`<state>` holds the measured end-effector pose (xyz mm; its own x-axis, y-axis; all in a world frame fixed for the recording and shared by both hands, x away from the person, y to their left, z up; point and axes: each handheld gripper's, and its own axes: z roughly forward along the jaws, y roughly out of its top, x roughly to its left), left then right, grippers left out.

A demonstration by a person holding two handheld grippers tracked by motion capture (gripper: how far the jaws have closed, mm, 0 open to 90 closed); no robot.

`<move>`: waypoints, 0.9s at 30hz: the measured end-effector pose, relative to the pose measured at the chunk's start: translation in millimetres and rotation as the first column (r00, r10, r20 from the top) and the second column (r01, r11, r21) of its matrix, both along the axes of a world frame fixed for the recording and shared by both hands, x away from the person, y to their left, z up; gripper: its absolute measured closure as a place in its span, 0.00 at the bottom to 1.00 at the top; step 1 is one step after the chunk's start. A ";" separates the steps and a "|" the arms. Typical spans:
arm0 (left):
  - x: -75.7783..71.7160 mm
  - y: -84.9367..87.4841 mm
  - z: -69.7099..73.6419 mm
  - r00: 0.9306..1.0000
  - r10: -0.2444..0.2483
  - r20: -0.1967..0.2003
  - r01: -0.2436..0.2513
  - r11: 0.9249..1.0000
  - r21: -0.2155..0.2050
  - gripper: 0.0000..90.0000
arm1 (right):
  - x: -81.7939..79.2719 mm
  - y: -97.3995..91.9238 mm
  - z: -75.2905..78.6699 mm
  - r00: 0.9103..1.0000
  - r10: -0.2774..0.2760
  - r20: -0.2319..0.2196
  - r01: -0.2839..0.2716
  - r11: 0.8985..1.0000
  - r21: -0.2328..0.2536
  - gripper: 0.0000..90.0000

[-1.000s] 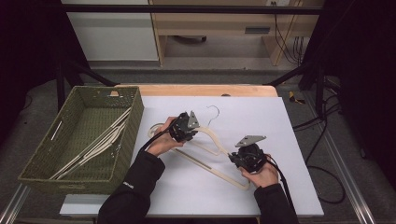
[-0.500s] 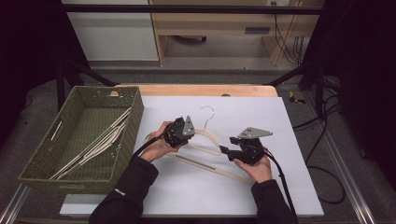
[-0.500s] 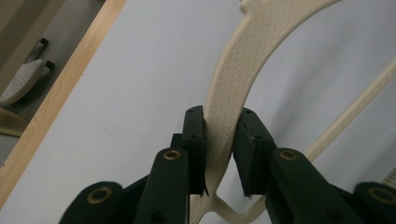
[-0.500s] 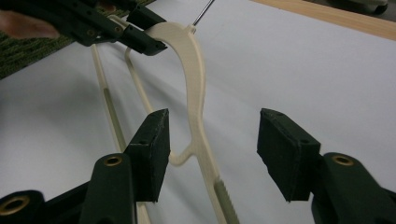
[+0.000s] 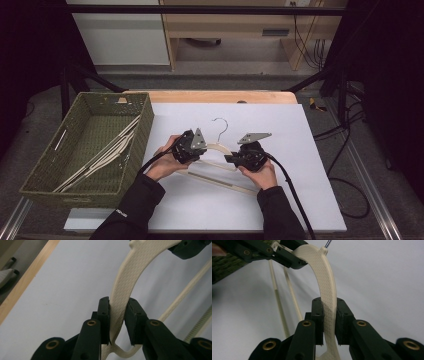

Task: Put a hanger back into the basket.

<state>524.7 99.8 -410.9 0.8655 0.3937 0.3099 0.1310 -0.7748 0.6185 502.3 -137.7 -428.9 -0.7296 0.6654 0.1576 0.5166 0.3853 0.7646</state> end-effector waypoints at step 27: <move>-52.1 30.7 39.5 0.986 -0.115 -0.119 0.089 0.975 -0.203 0.58 | -55.4 -5.7 37.6 0.949 0.309 0.063 -0.312 0.949 0.044 0.97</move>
<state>472.6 130.5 -371.4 0.9318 0.3433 0.1181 0.1467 -0.6536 0.7425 447.0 -143.4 -391.3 -0.9074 0.3962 0.1401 0.3344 0.4786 0.8119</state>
